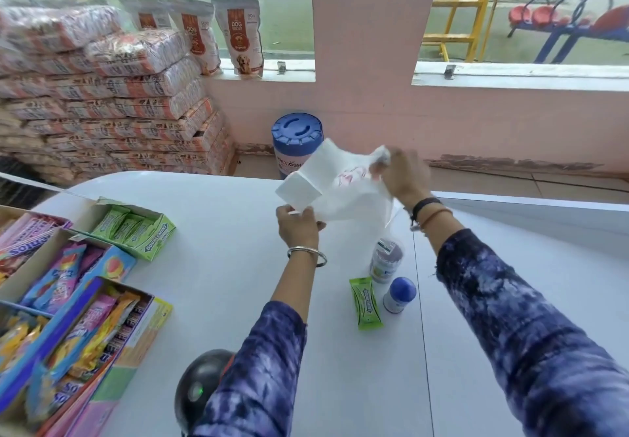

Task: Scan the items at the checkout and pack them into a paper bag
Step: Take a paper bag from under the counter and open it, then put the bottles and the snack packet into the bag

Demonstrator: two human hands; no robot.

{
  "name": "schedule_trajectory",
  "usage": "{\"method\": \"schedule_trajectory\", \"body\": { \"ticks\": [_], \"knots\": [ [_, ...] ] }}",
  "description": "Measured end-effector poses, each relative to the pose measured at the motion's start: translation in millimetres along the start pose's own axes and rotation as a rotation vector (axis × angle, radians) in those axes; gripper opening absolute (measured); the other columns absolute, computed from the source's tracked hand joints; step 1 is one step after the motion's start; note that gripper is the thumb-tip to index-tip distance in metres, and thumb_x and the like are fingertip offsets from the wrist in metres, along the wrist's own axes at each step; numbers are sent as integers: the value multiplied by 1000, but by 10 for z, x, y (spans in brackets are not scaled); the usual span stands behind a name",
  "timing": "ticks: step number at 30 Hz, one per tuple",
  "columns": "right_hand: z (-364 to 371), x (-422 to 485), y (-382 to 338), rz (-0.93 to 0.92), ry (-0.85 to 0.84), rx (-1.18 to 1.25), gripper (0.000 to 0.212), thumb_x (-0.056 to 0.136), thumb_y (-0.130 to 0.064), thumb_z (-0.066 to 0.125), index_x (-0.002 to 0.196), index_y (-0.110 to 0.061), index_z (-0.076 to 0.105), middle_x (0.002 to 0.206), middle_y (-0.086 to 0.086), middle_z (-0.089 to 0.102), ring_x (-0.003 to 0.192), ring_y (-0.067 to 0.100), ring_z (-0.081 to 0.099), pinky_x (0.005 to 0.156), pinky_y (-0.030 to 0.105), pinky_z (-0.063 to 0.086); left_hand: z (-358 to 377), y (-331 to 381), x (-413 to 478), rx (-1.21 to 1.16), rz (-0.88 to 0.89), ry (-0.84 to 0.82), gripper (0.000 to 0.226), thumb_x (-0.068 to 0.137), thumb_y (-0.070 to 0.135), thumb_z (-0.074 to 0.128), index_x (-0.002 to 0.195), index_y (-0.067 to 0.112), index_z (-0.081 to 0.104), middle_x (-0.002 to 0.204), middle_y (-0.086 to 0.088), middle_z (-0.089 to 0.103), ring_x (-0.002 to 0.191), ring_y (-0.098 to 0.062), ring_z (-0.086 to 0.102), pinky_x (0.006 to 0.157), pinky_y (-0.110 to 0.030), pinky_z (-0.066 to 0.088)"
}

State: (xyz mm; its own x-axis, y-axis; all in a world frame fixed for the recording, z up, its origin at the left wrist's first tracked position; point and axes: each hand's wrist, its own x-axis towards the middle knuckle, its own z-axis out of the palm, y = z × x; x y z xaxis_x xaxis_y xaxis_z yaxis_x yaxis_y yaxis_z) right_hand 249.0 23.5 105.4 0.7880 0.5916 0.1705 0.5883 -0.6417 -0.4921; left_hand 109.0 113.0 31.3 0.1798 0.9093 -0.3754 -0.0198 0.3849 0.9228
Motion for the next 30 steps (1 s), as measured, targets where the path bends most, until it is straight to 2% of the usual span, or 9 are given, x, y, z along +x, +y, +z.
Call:
{"method": "schedule_trajectory", "body": {
  "ticks": [5, 9, 13, 16, 19, 22, 26, 28, 30],
  "knots": [
    [-408, 377, 184, 94, 260, 58, 19, 79, -7, 60, 94, -16, 68, 99, 12, 72, 92, 34, 63, 68, 32, 42, -208, -96, 21, 162, -48, 43, 34, 79, 2, 53, 105, 9, 31, 111, -25, 51, 66, -29, 55, 60, -38, 57],
    [-243, 353, 120, -128, 168, -10, 10, 82, -16, 64, 90, -11, 69, 84, 17, 71, 79, 31, 63, 62, 27, 32, -58, -115, -170, 716, 509, 7, 63, 73, 15, 66, 127, 8, 35, 135, -20, 33, 117, -38, 38, 97, -47, 40],
    [-56, 296, 114, -189, 175, -43, 10, 85, -17, 63, 93, -14, 69, 87, 15, 71, 88, 34, 61, 62, 29, 33, 79, 33, -175, 864, 809, -165, 35, 73, 10, 69, 105, 1, 59, 108, -20, 59, 99, -37, 51, 83, -47, 50],
    [19, 201, 115, -170, 258, -93, 23, 82, -13, 64, 104, -9, 60, 101, 15, 64, 94, 32, 56, 74, 33, 34, 124, 138, -158, 643, 766, -249, 21, 75, 8, 67, 94, -2, 63, 94, -20, 66, 86, -33, 59, 73, -33, 49],
    [108, -65, 62, -372, 431, -52, 17, 77, -14, 63, 89, -7, 54, 82, 10, 58, 71, 21, 48, 69, 28, 26, 125, 253, -164, 396, 512, -391, 17, 74, 10, 66, 90, 3, 64, 83, -15, 68, 73, -22, 60, 62, -31, 46],
    [248, -215, 92, -493, 137, 6, 14, 89, -22, 52, 91, -9, 56, 81, 7, 65, 68, 29, 59, 73, 34, 36, 131, 364, -122, 98, 210, -518, 24, 72, -9, 54, 90, 4, 64, 73, -9, 71, 61, -12, 67, 58, -25, 54],
    [212, -19, 448, -178, -348, -376, 46, 84, -39, 59, 121, -12, 55, 118, 13, 63, 106, 31, 60, 86, 38, 42, 64, 470, 32, 69, 121, -482, 25, 66, -18, 38, 65, -2, 57, 39, 2, 58, 41, -10, 54, 47, -18, 48],
    [133, 84, 597, -56, -409, -414, 42, 75, -42, 70, 97, -6, 64, 99, 15, 65, 100, 32, 61, 78, 35, 45, 9, 519, 44, 129, 114, -534, 23, 63, -15, 38, 56, -1, 55, 35, 1, 53, 36, -11, 49, 46, -19, 46],
    [113, 160, 665, -78, -411, -440, 53, 72, -44, 73, 109, -8, 60, 107, 15, 64, 102, 33, 58, 86, 36, 43, -27, 539, -26, 258, 62, -680, 14, 60, -3, 49, 65, -2, 62, 42, -2, 55, 39, -12, 49, 48, -19, 46]
  ]
}}
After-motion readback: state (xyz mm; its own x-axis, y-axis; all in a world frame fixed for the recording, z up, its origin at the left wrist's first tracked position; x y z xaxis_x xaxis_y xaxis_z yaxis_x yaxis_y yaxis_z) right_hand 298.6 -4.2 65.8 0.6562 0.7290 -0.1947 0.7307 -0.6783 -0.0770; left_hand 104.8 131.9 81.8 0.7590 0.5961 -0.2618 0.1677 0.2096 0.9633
